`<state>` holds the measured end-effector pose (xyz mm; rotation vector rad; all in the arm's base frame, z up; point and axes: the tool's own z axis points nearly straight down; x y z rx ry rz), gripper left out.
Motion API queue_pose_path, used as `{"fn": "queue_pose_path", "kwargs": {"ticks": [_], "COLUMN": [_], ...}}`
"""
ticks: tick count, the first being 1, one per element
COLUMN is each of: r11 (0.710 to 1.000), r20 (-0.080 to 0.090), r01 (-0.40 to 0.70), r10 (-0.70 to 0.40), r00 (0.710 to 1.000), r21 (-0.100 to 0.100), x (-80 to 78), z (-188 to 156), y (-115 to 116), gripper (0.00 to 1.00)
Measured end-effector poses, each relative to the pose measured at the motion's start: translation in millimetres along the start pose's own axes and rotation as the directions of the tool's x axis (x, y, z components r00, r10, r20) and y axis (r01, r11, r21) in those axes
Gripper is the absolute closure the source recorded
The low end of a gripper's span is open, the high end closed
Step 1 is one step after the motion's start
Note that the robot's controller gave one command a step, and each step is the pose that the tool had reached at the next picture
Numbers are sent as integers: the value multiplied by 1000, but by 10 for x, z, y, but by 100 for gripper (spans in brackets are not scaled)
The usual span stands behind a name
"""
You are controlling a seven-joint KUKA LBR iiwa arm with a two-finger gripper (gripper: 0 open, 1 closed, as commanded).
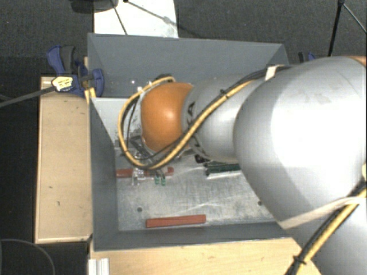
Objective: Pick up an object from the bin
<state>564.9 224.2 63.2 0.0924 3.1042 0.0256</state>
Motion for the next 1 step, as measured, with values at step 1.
{"fn": "queue_pose_path", "kwargs": {"ticks": [1], "r11": [1000], "r20": [-5], "r01": [-2], "r10": [2], "r00": [1000], "r21": [2], "x": [-5], "z": [-29], "y": [4], "gripper": [100]}}
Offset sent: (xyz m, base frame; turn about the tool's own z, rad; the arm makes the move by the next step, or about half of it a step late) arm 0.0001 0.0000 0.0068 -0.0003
